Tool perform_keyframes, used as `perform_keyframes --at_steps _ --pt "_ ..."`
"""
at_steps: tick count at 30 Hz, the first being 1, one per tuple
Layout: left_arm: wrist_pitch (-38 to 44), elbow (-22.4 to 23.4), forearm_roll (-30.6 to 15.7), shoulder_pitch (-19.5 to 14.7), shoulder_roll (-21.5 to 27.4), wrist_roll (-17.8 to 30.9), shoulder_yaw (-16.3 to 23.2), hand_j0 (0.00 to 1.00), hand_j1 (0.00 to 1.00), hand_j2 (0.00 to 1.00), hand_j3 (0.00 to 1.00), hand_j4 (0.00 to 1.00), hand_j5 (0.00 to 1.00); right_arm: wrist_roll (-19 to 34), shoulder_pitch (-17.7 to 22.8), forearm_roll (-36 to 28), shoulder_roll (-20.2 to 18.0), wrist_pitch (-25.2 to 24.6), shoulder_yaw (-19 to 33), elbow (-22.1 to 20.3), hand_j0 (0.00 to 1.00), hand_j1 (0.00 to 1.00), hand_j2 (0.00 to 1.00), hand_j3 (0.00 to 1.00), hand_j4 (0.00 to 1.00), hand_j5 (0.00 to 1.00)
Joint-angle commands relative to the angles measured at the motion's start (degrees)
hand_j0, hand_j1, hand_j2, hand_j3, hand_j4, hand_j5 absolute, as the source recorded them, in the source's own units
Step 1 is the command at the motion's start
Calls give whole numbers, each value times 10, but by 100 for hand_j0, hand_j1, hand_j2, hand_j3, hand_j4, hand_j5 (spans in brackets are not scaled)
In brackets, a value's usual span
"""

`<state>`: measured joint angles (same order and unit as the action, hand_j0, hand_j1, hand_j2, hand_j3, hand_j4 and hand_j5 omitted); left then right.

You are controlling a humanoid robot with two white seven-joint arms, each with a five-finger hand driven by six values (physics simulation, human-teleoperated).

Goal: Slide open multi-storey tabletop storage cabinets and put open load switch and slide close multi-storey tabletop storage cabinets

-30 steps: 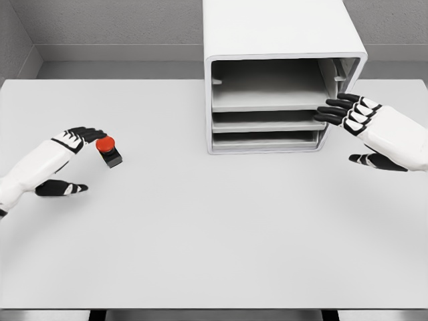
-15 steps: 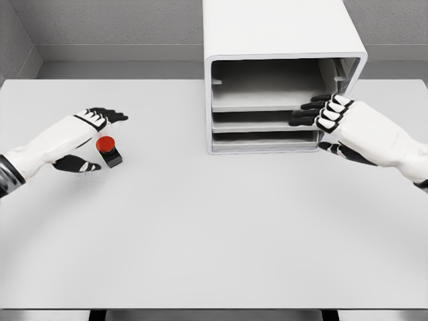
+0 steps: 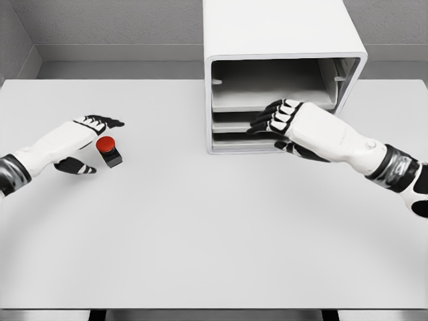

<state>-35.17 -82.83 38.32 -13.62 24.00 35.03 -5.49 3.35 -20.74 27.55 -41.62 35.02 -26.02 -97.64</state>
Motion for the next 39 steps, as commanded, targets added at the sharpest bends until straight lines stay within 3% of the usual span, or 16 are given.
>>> perform_keyframes --at_steps 1,13,18,26,39 --pt "2 5 3 0 0 0 3 100 100 100 100 100 100 3 -1 -3 10 0 -3 15 72 72 72 72 72 72" --pt "2 -7 0 -4 -7 0 7 99 99 99 99 99 99 8 -54 -6 52 0 -2 110 72 72 72 72 72 72" --pt "2 -15 -4 -2 -6 0 7 99 99 99 99 99 99 16 -66 -5 74 0 -3 130 72 72 72 72 72 72" --pt "2 -13 -3 -4 -2 0 16 85 85 85 85 85 85 17 -79 -3 91 0 -6 163 72 72 72 72 72 72" --pt "2 -8 -2 -3 2 0 13 80 80 80 80 80 80 42 -108 10 112 0 -6 235 73 73 73 73 73 73"
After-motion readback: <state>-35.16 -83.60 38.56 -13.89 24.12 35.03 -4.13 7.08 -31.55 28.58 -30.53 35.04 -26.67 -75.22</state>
